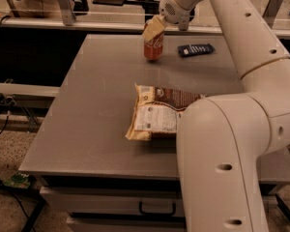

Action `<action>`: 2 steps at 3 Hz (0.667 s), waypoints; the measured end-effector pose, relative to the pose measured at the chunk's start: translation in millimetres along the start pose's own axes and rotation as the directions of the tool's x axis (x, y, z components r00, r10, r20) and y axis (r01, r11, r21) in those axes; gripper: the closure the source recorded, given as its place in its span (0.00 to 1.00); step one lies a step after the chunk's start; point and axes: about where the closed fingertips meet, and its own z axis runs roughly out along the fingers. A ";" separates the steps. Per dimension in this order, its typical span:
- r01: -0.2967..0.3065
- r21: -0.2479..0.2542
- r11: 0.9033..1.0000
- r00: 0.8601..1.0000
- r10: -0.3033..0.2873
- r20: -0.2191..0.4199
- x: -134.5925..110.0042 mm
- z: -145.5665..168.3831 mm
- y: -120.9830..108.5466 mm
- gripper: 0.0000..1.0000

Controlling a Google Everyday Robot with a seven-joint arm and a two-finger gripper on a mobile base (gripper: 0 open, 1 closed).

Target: Move coke can near rxbar blueberry

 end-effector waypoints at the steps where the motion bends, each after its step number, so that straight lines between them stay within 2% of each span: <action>1: -0.033 0.054 0.998 0.999 0.034 -0.004 9.4 -10.9 -19.0 1.00; 2: -0.068 0.077 0.995 0.998 0.069 -0.008 23.2 -17.2 -32.5 1.00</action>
Offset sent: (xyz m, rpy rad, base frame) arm 0.0216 -0.0743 0.0134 -0.0080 -0.0155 -0.1572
